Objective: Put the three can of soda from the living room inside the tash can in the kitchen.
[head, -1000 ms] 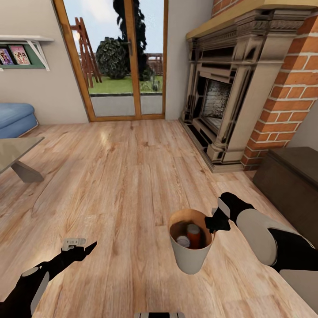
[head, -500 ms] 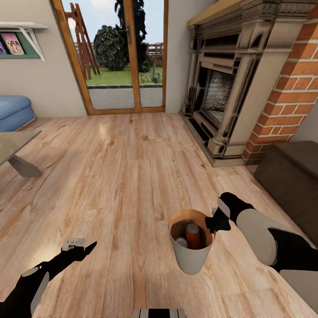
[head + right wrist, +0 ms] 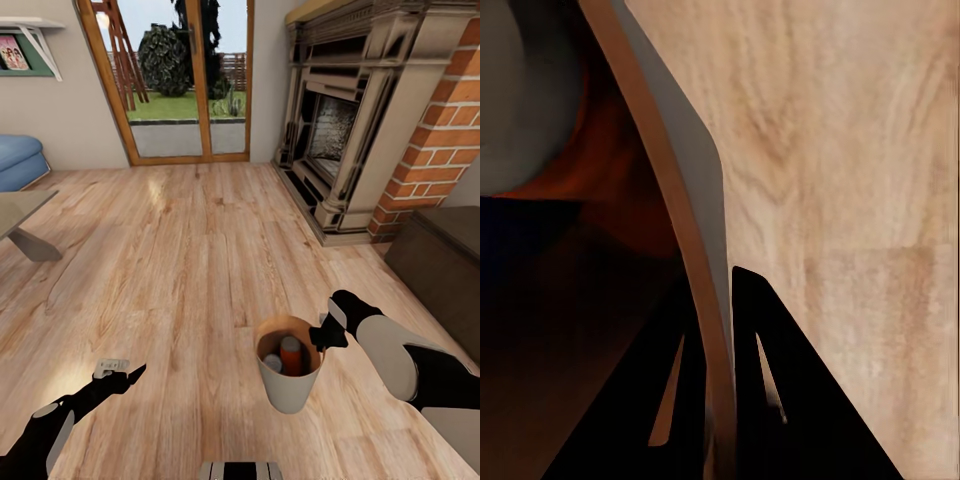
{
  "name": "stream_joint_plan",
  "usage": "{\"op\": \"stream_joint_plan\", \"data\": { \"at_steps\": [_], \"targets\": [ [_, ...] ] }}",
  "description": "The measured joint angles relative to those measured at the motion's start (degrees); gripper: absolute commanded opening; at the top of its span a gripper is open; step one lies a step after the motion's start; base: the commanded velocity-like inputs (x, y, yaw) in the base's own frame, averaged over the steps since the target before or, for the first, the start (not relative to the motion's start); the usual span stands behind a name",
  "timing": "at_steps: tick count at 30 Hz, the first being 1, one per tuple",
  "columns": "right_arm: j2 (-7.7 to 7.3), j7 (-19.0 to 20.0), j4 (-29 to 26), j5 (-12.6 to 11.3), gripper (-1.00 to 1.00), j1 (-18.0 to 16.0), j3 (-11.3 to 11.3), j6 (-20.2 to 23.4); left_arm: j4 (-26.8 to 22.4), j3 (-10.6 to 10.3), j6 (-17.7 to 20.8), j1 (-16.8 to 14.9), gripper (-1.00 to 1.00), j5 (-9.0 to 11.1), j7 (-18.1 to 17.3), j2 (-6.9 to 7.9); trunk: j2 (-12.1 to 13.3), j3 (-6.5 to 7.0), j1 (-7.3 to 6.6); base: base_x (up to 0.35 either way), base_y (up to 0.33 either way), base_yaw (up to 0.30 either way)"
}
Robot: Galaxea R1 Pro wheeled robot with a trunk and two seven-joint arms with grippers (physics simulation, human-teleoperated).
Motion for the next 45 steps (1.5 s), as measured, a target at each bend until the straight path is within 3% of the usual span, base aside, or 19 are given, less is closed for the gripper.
{"op": "stream_joint_plan", "data": {
  "at_steps": [10, 17, 27, 31, 45],
  "targets": [
    [0.05, 0.04, -0.09, -0.23, -1.0, 0.0, -0.15, 0.01, 0.0, 0.0, 0.0, 0.0, 1.0, -0.04, 0.0, 0.0, -0.13, -2.22, 0.26, 0.0, 0.0, 0.0],
    [-0.14, 0.0, -0.1, 0.03, -1.0, 0.02, 0.01, 0.0, 0.0, 0.0, -0.03, 0.0, 1.0, -0.04, 0.0, 0.0, -0.14, -2.22, 0.25, 0.0, 0.0, 0.0],
    [-0.15, -0.01, -0.17, 0.18, -1.0, 0.09, 0.04, -0.01, 0.0, 0.0, -0.08, 0.0, 1.0, -0.05, 0.0, 0.0, -0.27, -4.43, 0.52, 0.0, 0.0, 0.0],
    [-0.04, 0.16, 0.61, -0.59, -1.0, -1.29, 1.69, 0.04, -0.04, 0.04, -0.08, 0.06, 1.0, -0.03, 0.01, 0.02, -0.35, -5.28, 0.55, 0.0, 0.0, 0.0],
    [-0.05, 0.16, 0.61, -0.82, -1.0, -1.29, 1.91, 0.04, -0.04, 0.04, -0.08, 0.05, 1.0, -0.09, 0.01, 0.02, -0.35, -5.28, 0.55, 0.0, 0.0, 0.0]
  ]
}}
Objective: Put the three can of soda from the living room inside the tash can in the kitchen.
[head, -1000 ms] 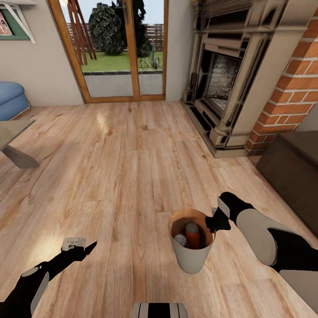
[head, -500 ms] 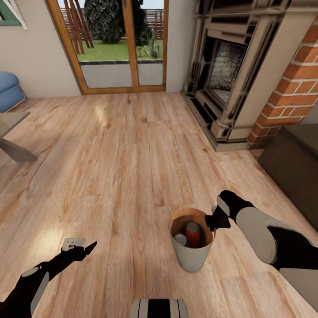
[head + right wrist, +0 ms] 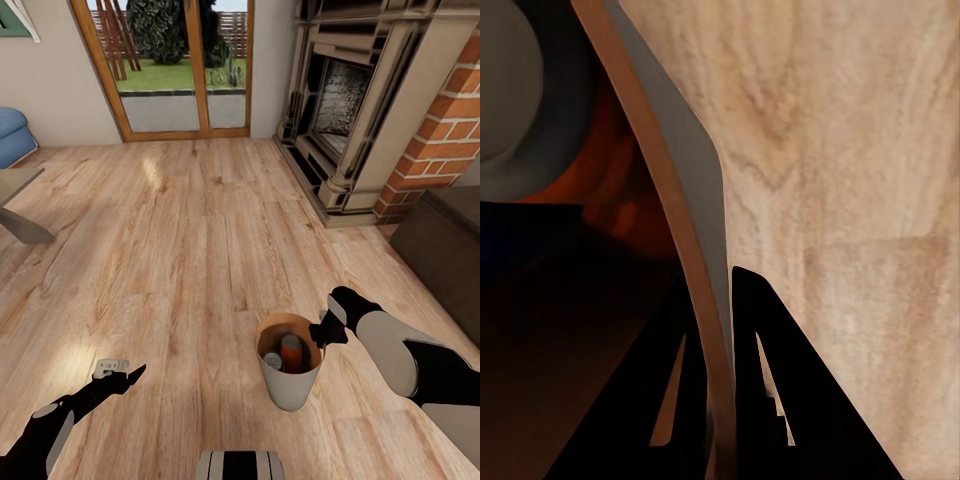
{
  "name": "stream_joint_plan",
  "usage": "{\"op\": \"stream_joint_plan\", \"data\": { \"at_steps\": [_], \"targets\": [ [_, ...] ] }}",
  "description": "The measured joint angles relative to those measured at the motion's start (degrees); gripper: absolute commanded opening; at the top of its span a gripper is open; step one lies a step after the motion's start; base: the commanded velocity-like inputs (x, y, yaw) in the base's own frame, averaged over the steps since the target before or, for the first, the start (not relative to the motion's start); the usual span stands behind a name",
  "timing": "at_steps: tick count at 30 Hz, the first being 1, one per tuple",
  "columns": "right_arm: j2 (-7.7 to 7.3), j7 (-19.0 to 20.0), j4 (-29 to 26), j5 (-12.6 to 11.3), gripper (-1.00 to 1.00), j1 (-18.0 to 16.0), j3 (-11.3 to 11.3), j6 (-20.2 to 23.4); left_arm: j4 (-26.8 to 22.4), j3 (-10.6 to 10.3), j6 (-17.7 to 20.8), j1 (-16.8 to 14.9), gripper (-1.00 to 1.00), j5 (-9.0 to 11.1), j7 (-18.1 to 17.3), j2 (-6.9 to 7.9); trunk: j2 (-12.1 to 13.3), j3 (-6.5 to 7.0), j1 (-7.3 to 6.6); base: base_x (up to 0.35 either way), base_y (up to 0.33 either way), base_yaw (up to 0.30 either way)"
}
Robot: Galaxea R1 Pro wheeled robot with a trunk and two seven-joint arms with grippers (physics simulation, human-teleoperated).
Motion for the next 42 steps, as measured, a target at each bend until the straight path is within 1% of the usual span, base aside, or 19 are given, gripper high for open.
{"op": "stream_joint_plan", "data": {
  "at_steps": [4, 10, 11, 12, 13, 20, 24, 42],
  "targets": [
    [-0.04, 0.0, -0.01, -0.23, -1.0, 0.01, 0.17, 0.0, 0.01, 0.0, 0.0, 0.0, 1.0, -0.01, 0.0, 0.0, 0.0, 0.0, 0.0, 0.0, 0.0, 0.0],
    [0.1, 0.0, 0.0, 0.21, -1.0, -0.03, -0.01, 0.0, 0.01, -0.02, 0.0, 0.0, 1.0, -0.01, 0.0, 0.0, 0.0, 0.0, 0.0, 0.0, 0.0, 0.0],
    [0.11, 0.0, 0.0, 0.19, 1.0, -0.03, 0.04, 0.0, 0.01, -0.01, 0.0, 0.0, 1.0, -0.01, 0.0, 0.0, 0.0, 0.0, 0.0, 0.0, 0.0, 0.0],
    [0.11, 0.29, -0.76, -0.29, 1.0, 1.36, -2.3, 0.0, 0.04, -0.04, -0.01, -0.05, 1.0, -0.03, -0.01, -0.02, 0.03, -0.04, 0.07, 0.0, 0.0, 0.0],
    [0.07, 0.3, -0.79, -0.38, 1.0, 1.43, -2.44, 0.0, 0.07, -0.04, -0.01, -0.06, 1.0, -0.03, -0.01, -0.02, 0.02, -0.03, 0.06, 0.0, 0.0, 0.0],
    [-0.18, 0.3, -0.85, -0.4, 1.0, 1.43, -2.44, 0.0, 0.19, -0.04, -0.01, -0.06, 1.0, -0.03, -0.01, -0.02, 0.02, -0.03, 0.06, 0.0, 0.0, 0.0],
    [-0.22, 0.3, -0.85, -0.39, 1.0, 1.43, -2.44, 0.0, 1.54, -0.09, -0.08, -0.06, 1.0, 0.1, -0.01, -0.02, 0.02, -0.03, 0.06, 0.0, 0.0, 0.0],
    [0.07, 0.3, -0.88, -0.38, 1.0, 1.43, -2.45, 0.0, 2.05, -0.13, -0.1, -0.06, 1.0, 0.14, -0.01, -0.02, 0.02, -0.03, 0.06, 0.0, 0.0, 0.0]
  ]
}}
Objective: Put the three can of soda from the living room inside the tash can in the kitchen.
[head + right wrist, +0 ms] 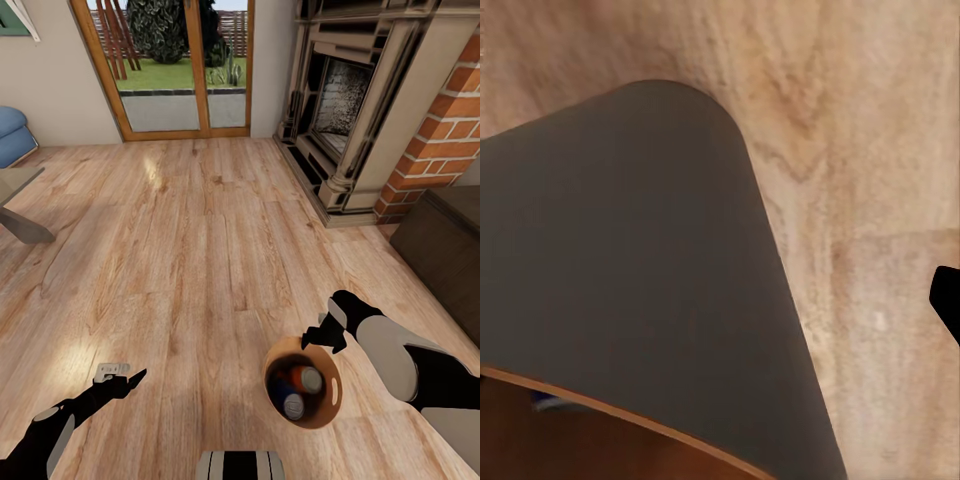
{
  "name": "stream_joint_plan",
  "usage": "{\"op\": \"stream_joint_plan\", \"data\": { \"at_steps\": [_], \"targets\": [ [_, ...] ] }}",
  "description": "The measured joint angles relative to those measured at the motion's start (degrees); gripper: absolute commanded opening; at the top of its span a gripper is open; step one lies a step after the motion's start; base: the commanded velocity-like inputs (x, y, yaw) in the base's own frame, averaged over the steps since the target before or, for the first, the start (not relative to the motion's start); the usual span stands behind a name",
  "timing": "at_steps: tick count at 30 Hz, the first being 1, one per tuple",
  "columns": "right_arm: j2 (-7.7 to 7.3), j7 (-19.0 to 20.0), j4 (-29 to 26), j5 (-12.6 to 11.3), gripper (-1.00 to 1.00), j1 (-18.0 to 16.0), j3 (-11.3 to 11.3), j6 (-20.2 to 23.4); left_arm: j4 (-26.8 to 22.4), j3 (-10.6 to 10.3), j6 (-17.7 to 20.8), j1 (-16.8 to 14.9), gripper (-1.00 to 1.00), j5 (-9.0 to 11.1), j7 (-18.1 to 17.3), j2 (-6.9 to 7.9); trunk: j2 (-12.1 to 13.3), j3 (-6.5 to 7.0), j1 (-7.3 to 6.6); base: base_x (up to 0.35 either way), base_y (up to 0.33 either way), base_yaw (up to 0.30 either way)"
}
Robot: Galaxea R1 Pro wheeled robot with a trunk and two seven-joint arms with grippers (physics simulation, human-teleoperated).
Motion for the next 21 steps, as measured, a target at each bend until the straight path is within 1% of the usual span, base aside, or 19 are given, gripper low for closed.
{"op": "stream_joint_plan", "data": {
  "at_steps": [6, 12, 21],
  "targets": [
    [0.19, -0.02, -0.05, 0.03, 1.0, 0.02, 0.05, 0.0, 0.0, 0.0, 0.0, 0.0, 1.0, 0.01, 0.0, 0.0, 0.0, 0.0, 0.0, 0.0, 0.0, 0.0],
    [0.22, -0.02, -0.16, 0.1, 1.0, 0.08, 0.08, 0.0, 0.01, 0.0, 0.06, 0.0, 1.0, -0.05, 0.42, 0.0, 0.08, 1.32, -0.16, 0.0, 0.0, 0.0],
    [0.28, -0.08, -0.21, 0.31, 1.0, 0.12, 0.09, 0.0, 0.72, -0.11, 0.28, 0.0, 1.0, -0.25, 2.31, 0.0, 0.2, 3.32, -0.39, 0.0, 0.0, 0.0]
  ]
}}
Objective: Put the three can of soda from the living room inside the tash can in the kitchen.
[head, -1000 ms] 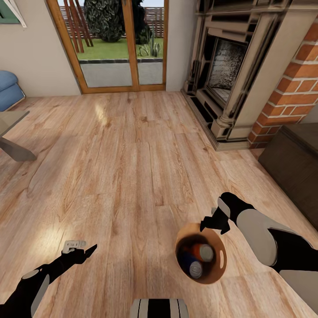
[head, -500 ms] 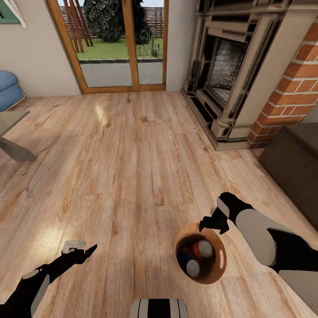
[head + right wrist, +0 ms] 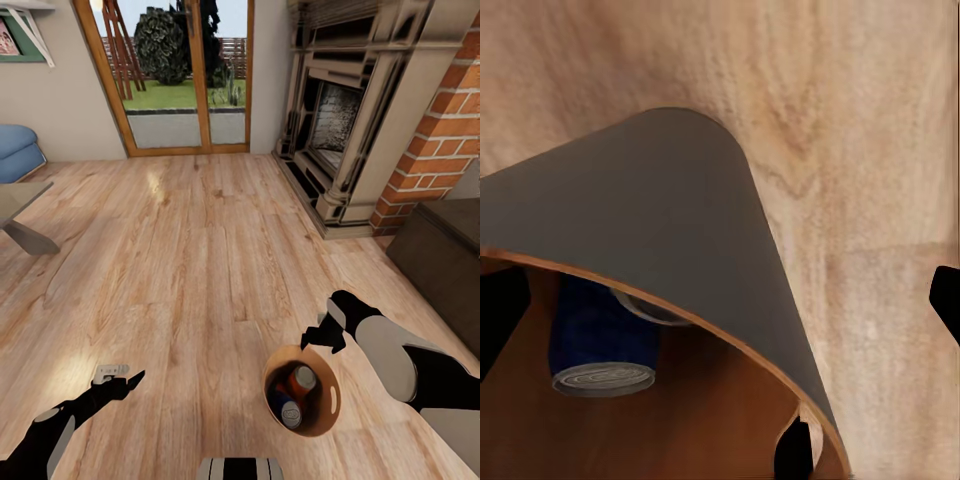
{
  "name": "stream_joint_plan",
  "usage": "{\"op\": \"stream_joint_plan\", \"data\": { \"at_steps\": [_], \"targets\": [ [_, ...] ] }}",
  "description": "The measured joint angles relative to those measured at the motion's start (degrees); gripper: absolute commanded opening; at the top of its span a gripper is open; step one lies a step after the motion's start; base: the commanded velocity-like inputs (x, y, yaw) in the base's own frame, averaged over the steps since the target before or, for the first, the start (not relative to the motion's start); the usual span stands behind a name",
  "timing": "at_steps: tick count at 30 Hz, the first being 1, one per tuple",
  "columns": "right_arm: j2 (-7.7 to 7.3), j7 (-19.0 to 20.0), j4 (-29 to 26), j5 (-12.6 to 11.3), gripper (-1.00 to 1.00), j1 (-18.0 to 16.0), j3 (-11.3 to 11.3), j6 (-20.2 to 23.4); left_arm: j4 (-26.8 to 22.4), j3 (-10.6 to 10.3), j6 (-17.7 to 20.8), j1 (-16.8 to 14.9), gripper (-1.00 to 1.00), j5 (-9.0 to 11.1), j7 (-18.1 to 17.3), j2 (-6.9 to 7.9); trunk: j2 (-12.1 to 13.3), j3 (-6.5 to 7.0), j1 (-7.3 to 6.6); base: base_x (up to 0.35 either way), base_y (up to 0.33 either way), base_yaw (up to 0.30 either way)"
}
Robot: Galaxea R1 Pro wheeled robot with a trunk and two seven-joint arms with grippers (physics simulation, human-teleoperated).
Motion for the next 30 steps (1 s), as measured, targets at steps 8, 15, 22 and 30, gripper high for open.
{"op": "stream_joint_plan", "data": {
  "at_steps": [8, 15, 22, 30],
  "targets": [
    [0.04, -0.01, -0.63, 0.59, 1.0, 0.28, 2.05, 0.0, 3.97, -0.06, 0.12, -0.07, 1.0, -0.01, 0.7, 0.0, 0.11, 1.77, -0.21, 0.0, 0.0, 0.0],
    [0.11, -0.05, -5.87, 0.74, 1.0, 0.73, 2.32, 0.0, 5.69, -0.14, 0.61, -0.12, 1.0, -0.16, 3.43, 0.0, 0.2, 3.32, -0.39, 0.0, 0.0, 0.0],
    [0.12, -0.02, -7.77, 0.75, 1.0, 1.03, 2.35, 0.0, 6.71, -0.07, 0.9, -0.21, 1.0, -2.44, 3.97, -0.06, 0.29, 4.87, -0.57, 0.0, 0.0, 0.0],
    [0.18, -0.05, -10.72, 0.77, 1.0, 1.76, 2.65, 0.0, 7.18, -0.19, 2.35, -0.33, 1.0, -4.03, 4.18, -0.78, 0.4, 6.65, -0.77, 0.0, 0.0, 0.0]
  ]
}}
